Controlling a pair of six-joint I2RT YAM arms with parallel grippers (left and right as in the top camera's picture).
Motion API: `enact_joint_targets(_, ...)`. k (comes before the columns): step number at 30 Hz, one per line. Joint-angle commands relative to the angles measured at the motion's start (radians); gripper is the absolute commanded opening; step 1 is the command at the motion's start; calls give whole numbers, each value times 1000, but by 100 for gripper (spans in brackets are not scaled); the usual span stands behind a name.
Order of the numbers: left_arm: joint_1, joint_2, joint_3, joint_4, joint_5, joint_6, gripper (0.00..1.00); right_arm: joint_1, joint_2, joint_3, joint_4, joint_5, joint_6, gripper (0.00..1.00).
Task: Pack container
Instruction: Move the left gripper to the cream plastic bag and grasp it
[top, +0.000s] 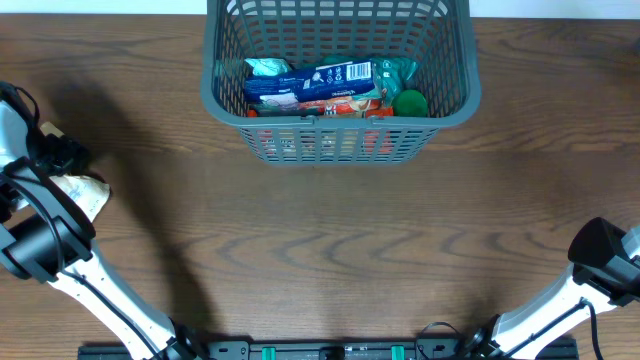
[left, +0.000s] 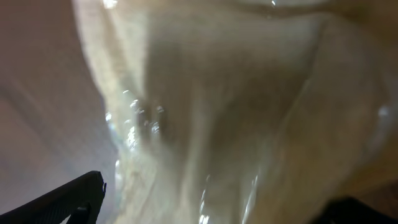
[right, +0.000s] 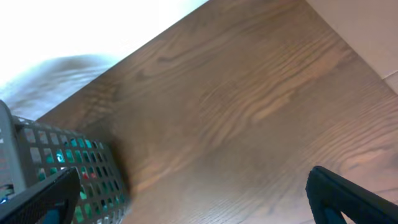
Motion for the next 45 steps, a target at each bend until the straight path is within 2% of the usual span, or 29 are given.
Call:
enact_joint_targets(1,5,26,1,13,5,99,99,9,8,-5,-3,-15,-7,99)
enact_joint_targets(14,4,46,-21,95,6,110,99,9,8,-5,-3,-14,-7,99)
enact_joint_targets(27,4,46,-147,148,14,110,100,9,8,-5,-3,-3,-11,99)
enact_joint_targets(32,4,46,-150,145,58,109,91,9,8,-5,-3,-3,-11,99)
enact_joint_targets(38,5,46,-150,138,98,110,91,9,8,-5,-3,-3,-19,99)
enact_joint_targets(45,4,46,-150,187,270,132,91,9,8,-5,-3,-3,-18,99)
